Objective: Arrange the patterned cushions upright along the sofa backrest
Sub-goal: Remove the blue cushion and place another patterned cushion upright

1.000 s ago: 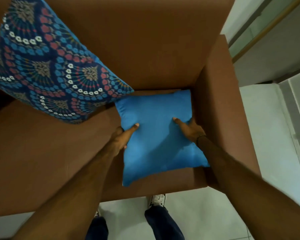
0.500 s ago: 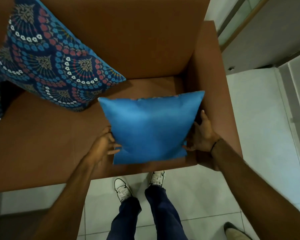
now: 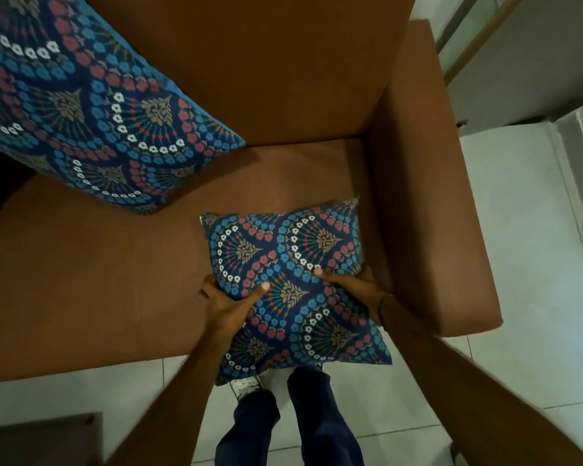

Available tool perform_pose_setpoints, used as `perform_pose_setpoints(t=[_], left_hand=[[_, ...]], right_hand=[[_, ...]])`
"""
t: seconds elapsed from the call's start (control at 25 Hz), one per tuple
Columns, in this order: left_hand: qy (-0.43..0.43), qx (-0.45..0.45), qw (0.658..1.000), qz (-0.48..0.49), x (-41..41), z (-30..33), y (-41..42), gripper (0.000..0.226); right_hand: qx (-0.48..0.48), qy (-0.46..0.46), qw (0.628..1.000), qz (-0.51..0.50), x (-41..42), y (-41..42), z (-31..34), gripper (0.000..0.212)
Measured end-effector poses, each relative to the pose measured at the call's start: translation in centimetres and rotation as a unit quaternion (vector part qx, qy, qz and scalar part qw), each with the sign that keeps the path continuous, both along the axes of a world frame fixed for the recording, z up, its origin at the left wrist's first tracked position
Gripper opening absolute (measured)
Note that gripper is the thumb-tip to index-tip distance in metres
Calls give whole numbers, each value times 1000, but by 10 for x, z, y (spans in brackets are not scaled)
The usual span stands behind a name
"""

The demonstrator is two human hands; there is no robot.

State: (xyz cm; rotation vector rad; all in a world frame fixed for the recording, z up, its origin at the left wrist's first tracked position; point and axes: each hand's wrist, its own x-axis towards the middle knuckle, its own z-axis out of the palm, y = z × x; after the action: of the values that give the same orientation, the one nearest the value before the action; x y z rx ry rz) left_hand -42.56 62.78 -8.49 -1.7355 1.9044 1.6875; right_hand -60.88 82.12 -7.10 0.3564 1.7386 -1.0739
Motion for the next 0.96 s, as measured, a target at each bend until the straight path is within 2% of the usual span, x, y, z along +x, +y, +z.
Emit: perform_pose_setpoints(t=[0.08,0.16,0.28,0.4,0.56,0.76,0.96], left_hand=[[18,-13,999,30,1,-18,-1,106],[28,14,997,64,-1,-22,-2,85],[30,100,986,134,5,-12,-14,59],[36,181,970,159,2,3,-21,53],[97,198,967,128,-35,35,-25,54],[187,157,963,113,-89,55,-51,53],[177,165,964,112,-154,45,-93,61]], right_hand=[[3,37,999,-5,4,1,-13,83],[25,62,998,-2,-1,9,-19,69],[23,39,999,-6,-15,17,-8,46],[19,34,999,-4,-37,11,18,18],[33,133,990,-46,-83,-6,76,34],[3,262,965,-29,-128,-31,125,41],[-38,408,912,16,-171,-105,152,40]])
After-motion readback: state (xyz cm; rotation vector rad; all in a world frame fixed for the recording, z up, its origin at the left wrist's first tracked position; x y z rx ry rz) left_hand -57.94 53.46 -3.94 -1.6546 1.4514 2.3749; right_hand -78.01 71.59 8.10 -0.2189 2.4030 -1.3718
